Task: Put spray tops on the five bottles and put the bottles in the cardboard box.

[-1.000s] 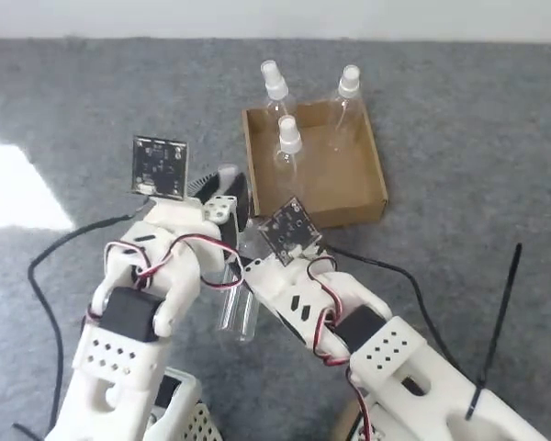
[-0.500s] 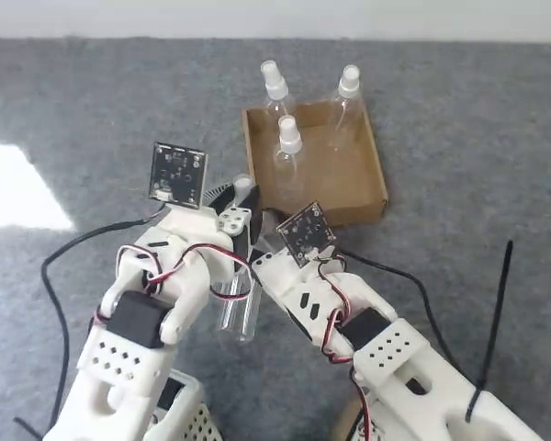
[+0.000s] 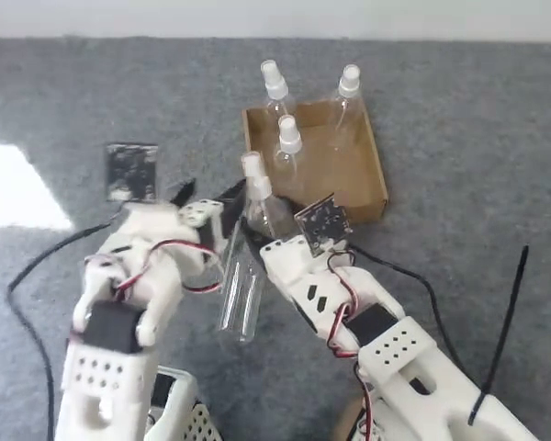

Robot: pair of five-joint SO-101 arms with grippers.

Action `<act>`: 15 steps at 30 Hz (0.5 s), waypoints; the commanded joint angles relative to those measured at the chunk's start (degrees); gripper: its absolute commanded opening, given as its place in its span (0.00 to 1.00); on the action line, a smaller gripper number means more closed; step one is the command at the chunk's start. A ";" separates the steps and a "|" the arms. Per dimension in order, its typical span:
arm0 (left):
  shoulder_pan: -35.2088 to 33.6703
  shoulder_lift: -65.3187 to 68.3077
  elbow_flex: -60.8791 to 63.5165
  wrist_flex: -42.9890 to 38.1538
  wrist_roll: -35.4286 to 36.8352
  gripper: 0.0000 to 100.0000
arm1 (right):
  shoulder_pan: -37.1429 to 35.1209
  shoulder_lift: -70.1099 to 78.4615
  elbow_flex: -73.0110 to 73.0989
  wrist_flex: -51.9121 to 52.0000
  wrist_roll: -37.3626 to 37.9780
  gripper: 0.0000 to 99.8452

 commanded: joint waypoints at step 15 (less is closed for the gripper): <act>-2.29 -19.96 12.70 -0.18 -11.43 0.30 | 8.04 -1.89 -21.10 18.59 -0.79 0.01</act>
